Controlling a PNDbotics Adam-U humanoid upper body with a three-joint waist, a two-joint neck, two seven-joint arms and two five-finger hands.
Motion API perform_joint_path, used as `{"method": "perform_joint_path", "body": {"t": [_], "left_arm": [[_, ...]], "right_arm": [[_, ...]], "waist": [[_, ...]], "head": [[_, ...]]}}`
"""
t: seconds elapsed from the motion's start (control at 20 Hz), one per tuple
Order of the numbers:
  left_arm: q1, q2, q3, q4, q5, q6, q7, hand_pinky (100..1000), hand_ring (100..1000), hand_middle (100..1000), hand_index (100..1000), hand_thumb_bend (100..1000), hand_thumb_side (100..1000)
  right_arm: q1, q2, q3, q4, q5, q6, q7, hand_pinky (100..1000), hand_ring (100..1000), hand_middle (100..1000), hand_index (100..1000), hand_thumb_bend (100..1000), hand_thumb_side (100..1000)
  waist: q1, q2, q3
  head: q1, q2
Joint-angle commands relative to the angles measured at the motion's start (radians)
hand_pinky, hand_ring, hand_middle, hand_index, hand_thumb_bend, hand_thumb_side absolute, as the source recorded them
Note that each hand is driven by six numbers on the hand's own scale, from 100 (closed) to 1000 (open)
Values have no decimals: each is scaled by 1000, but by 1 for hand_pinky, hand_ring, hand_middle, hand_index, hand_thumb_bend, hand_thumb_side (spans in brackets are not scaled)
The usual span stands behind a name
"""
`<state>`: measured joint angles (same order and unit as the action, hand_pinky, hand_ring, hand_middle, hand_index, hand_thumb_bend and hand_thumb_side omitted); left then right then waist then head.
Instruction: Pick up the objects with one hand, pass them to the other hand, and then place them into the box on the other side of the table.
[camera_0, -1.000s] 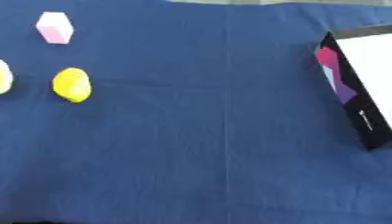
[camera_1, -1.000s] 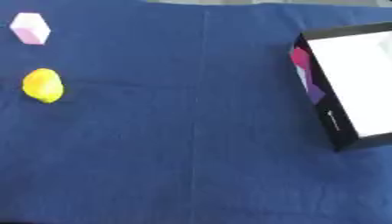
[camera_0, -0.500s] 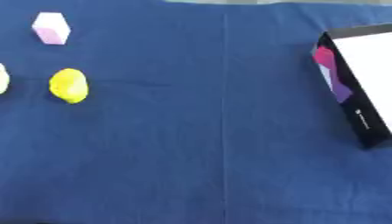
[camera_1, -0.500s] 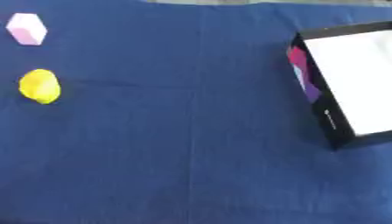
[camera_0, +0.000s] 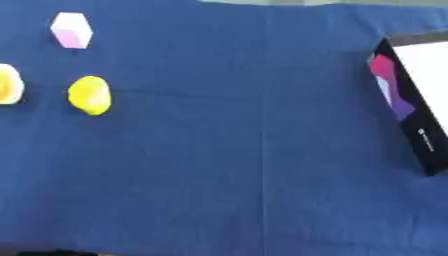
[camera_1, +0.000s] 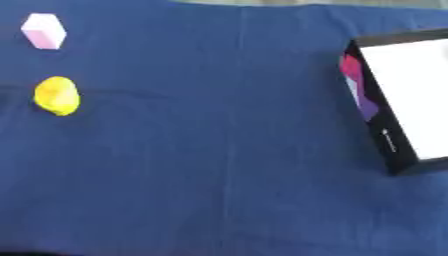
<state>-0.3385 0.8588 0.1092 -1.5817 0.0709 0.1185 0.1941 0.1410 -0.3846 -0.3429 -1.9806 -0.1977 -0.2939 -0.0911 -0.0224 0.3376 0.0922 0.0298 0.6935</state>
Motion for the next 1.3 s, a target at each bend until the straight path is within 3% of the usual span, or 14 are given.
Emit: {"method": "perform_joint_path", "body": {"t": [0.05, 0.2, 0.4, 0.65, 1.05, 1.3], "left_arm": [[-39, 116, -31, 30, -51, 47, -42, 884, 802, 754, 853, 398, 427], [-90, 180, -68, 67, -94, 56, -85, 875, 810, 758, 848, 472, 314], [-172, 244, -121, 136, -150, 11, -141, 863, 822, 770, 861, 565, 214], [-286, 250, -185, 247, -221, -37, -212, 860, 830, 775, 863, 639, 100], [-459, 186, -270, 432, -334, -82, -325, 859, 835, 774, 839, 666, 100], [-539, 147, -278, 527, -399, -131, -390, 860, 835, 775, 834, 667, 100]], "right_arm": [[4, -37, -2, -19, 9, -12, 2, 879, 1000, 940, 1000, 100, 525], [8, -40, 2, -19, 16, -17, 4, 879, 1000, 939, 1000, 100, 526], [10, -46, 8, -19, 22, -25, 7, 878, 1000, 936, 1000, 100, 527], [8, -55, 15, -19, 21, -30, 12, 878, 1000, 933, 1000, 100, 528], [8, -53, 25, -19, 35, -35, 23, 877, 1000, 928, 1000, 100, 530], [7, -53, 31, -19, 50, -40, 26, 877, 1000, 926, 1000, 100, 530]], "waist": [[18, -78, -3], [20, -77, -9], [22, -77, -17], [24, -77, -22], [22, -66, -29], [24, -57, -35]], "head": [[16, 4], [19, 0], [59, -3], [99, -1], [111, -26], [113, -47]]}}
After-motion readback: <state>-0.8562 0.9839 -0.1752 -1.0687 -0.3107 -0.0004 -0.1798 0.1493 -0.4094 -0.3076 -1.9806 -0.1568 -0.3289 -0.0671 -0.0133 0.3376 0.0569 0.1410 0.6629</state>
